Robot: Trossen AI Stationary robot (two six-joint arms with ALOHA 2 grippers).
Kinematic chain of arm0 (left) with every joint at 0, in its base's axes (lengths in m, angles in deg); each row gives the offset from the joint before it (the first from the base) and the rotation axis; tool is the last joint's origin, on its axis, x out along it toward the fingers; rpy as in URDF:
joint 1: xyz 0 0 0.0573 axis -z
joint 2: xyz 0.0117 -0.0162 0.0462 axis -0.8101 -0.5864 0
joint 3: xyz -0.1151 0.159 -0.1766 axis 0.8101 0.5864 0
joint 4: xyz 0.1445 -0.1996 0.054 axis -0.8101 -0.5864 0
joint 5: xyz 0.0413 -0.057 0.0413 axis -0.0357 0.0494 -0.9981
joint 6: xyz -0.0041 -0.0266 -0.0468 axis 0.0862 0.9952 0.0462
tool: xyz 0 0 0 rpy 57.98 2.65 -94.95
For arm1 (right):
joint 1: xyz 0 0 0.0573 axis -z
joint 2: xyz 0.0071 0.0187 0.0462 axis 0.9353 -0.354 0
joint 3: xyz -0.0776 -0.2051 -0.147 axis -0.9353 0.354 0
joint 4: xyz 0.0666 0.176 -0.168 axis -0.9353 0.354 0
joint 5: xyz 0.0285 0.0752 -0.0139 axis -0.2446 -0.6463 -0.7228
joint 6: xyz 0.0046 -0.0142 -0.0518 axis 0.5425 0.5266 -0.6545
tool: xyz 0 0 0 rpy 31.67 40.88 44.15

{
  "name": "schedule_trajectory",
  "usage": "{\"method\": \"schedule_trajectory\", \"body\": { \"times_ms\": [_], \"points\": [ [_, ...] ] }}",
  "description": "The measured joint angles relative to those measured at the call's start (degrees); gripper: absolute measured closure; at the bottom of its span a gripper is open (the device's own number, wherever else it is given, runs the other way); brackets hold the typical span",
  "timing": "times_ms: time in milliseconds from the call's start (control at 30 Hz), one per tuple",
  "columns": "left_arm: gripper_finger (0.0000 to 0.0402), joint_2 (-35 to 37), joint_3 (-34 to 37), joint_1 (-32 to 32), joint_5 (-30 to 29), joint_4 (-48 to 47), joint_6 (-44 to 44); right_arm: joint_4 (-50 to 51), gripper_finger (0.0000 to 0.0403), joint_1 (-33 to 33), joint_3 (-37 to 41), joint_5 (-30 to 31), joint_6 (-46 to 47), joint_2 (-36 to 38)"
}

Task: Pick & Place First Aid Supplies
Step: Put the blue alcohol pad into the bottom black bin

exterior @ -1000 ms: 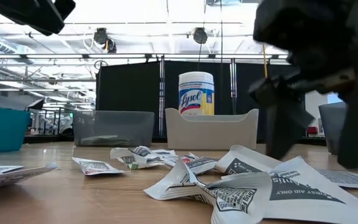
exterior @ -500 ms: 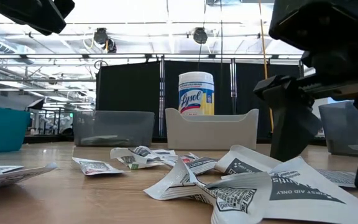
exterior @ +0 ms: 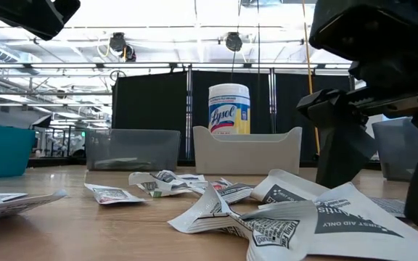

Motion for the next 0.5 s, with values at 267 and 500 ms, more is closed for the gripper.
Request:
{"method": "schedule_trajectory", "body": {
  "times_ms": [267,500],
  "points": [
    [0.0282,0.0,0.0,0.0,0.0,0.0,-0.1,4.0,0.0156,0.0,0.1,0.0,1.3,-0.2],
    [0.0282,0.0,0.0,0.0,0.0,0.0,0.0,4.6,0.0186,0.0,0.1,0.0,1.8,-0.2]
  ]
}}
